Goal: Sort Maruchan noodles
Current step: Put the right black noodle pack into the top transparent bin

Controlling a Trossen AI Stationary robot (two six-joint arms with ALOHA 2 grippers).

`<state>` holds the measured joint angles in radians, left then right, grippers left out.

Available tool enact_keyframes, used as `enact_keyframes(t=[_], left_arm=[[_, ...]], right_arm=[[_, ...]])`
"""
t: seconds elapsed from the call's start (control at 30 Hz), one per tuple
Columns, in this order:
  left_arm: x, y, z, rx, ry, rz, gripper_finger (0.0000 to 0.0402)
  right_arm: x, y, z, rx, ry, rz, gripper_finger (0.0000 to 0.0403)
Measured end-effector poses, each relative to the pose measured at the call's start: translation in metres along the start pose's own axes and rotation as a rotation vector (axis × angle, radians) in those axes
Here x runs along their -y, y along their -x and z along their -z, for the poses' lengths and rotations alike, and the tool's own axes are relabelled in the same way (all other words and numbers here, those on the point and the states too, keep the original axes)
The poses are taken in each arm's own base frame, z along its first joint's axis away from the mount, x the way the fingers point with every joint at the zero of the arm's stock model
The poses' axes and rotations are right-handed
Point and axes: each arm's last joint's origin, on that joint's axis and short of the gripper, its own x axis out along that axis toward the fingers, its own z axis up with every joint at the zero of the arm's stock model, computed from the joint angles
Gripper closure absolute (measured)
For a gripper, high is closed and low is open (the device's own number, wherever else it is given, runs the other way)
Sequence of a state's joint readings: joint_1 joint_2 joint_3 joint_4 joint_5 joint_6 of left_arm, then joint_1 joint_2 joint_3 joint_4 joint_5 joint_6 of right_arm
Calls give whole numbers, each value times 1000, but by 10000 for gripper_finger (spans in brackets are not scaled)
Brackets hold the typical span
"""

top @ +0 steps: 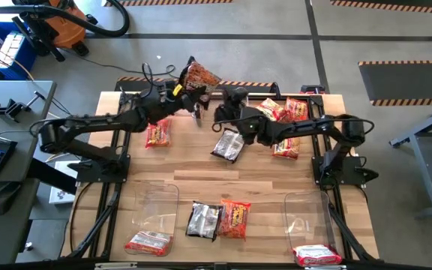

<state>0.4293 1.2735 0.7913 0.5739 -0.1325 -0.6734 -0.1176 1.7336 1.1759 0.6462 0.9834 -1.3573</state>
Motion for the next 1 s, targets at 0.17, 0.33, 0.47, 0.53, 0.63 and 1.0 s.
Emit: enact_keyframes(t=[0.17,0.33,0.47,0.53,0.63,1.0], left_arm=[[3,13,-24,-202,-60,-124,343],[6,6,-44,-457,-47,-222,343],[3,-14,-57,-646,17,-273,343],[-1,-29,-58,-722,43,-311,343],[-8,-52,-59,-817,60,-357,343],[-52,-115,-38,-1112,93,-537,343]], right_arm=[[0,12,35,-29,-106,-100,394],[2,23,70,-56,-306,-224,381],[3,29,86,-23,-453,-314,400],[1,30,90,-4,-495,-351,398],[0,32,91,0,-512,-374,398],[-4,33,93,-8,-529,-417,402]])
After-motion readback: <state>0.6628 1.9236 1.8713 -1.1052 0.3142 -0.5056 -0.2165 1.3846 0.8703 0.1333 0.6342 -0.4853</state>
